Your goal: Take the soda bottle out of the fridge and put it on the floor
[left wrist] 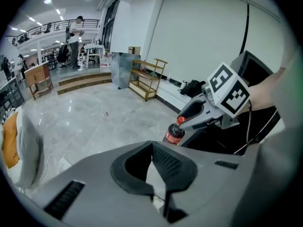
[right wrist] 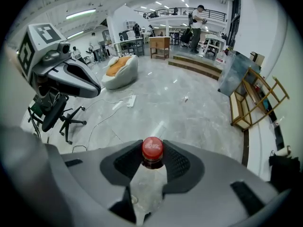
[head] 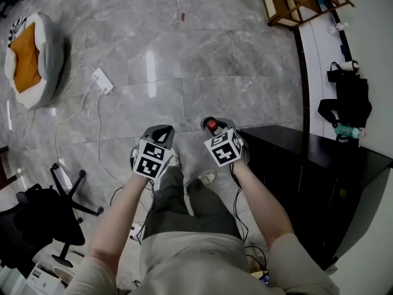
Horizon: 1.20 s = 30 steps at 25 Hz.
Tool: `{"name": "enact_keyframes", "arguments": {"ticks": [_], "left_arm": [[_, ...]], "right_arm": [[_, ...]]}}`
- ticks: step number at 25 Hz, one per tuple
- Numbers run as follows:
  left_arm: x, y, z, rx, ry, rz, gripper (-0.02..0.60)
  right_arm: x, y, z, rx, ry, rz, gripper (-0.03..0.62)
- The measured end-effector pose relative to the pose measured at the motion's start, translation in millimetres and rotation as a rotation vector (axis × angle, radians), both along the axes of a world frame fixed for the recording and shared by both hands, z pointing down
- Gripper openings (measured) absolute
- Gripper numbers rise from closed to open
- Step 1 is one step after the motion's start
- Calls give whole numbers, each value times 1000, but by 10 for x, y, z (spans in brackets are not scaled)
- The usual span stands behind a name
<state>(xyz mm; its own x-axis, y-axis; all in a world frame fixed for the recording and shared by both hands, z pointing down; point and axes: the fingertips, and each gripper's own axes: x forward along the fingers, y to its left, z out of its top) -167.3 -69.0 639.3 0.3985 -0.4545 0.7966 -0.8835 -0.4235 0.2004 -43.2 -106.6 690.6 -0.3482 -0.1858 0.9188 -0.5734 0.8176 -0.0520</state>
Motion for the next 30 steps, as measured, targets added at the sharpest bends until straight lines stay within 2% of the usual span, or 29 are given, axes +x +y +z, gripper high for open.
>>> {"name": "enact_keyframes", "arguments": {"ticks": [5, 15, 22, 30], "left_arm": [[7, -62, 568, -27, -13, 48, 6], [3, -38, 1615, -108, 24, 52, 6], [-53, -73, 2283, -112, 44, 40, 6], [-170, -21, 3048, -141, 28, 19, 6]], "right_arm": [[-14, -52, 523, -4, 9, 35, 113], [-95, -92, 1537, -13, 22, 80, 113], [-169, -57, 2271, -29, 37, 67, 113], [-131, 40, 2939, -39, 64, 64, 114]]}}
